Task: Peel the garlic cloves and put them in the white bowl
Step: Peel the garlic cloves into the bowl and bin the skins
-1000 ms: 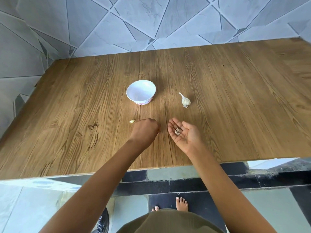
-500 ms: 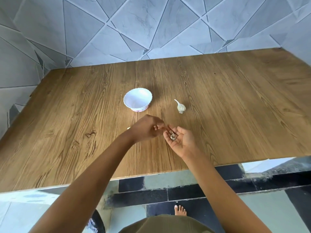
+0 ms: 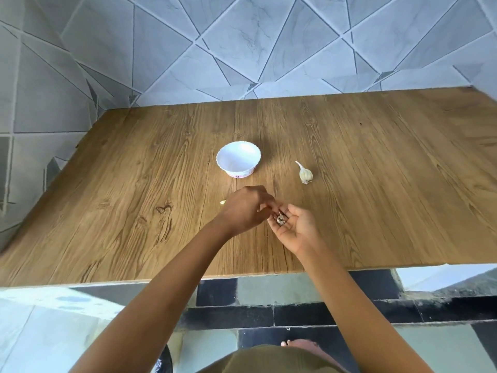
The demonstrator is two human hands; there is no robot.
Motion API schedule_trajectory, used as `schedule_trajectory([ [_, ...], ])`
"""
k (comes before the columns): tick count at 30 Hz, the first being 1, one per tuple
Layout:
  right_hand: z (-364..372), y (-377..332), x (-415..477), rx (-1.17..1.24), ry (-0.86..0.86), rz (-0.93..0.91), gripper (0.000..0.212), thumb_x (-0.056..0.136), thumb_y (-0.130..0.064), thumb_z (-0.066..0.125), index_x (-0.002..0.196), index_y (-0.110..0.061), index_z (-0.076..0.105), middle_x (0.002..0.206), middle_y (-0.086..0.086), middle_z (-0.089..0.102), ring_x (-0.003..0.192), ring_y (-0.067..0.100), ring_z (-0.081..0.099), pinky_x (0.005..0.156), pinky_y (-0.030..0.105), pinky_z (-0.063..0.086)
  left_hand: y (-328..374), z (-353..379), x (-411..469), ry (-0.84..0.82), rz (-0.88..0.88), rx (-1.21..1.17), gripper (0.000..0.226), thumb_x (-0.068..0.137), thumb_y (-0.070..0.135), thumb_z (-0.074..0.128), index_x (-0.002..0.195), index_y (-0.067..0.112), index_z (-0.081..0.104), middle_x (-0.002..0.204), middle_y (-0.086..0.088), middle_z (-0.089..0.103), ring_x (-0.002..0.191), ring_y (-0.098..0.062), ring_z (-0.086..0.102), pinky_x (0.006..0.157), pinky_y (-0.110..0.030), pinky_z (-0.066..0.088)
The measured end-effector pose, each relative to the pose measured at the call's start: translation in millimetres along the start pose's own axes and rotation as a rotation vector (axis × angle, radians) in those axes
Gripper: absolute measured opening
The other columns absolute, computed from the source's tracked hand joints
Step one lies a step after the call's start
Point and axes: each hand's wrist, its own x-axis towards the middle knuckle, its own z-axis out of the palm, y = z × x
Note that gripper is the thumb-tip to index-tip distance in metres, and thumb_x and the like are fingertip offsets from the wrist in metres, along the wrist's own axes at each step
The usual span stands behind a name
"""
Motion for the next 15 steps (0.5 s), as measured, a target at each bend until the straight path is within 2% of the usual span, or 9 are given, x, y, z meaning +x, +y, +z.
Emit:
schedule_trajectory([
  [4,4,-2,4,-0.056,-0.031,0.073,0.035,0.101,-0.015,0.033,0.094,0.007,0.06,0.079,0.019,0.068,0.081,0.026,0.063,0.073,0.034,0.056,-6,-4,-15,0.21,-0.131,-0.228,0.017,0.081,0.005,0.063,0.092,0.012,0.074,0.087,-0.001,0.071,0.068,-0.013,0.062,0.066,-0.023,0.05],
  [7,8,2,7,-0.138,-0.052,0.13,0.033,0.101,-0.014,0.034,0.094,0.006,0.059,0.089,0.017,0.064,0.085,0.026,0.061,0.077,0.033,0.053,-8,-3,-40,0.366,-0.371,-0.424,0.015,0.084,0.0,0.064,0.094,0.008,0.073,0.089,0.001,0.071,0.075,-0.004,0.064,0.073,-0.015,0.051],
  [9,15,10,7,-0.228,-0.074,0.209,0.033,0.101,-0.014,0.034,0.095,0.005,0.06,0.087,0.016,0.065,0.085,0.025,0.062,0.076,0.032,0.053,-4,-2,-67,0.498,-0.559,-0.546,0.015,0.086,0.002,0.065,0.096,0.01,0.072,0.089,0.002,0.071,0.076,-0.001,0.064,0.074,-0.014,0.05],
  [12,24,36,7,-0.358,-0.132,0.348,0.036,0.102,-0.016,0.032,0.096,0.004,0.061,0.08,0.015,0.069,0.082,0.024,0.064,0.07,0.03,0.057,3,3,-115,0.676,-0.774,-0.585,0.018,0.086,0.002,0.065,0.097,0.016,0.069,0.087,0.007,0.07,0.078,-0.002,0.065,0.078,-0.018,0.053],
  [15,34,80,-3,-0.48,-0.213,0.521,0.038,0.102,-0.015,0.03,0.094,0.005,0.061,0.081,0.017,0.068,0.081,0.024,0.064,0.07,0.03,0.057,12,8,-171,0.841,-1.0,-0.576,0.022,0.085,0.0,0.063,0.097,0.017,0.069,0.089,0.004,0.071,0.081,-0.007,0.066,0.081,-0.021,0.053],
])
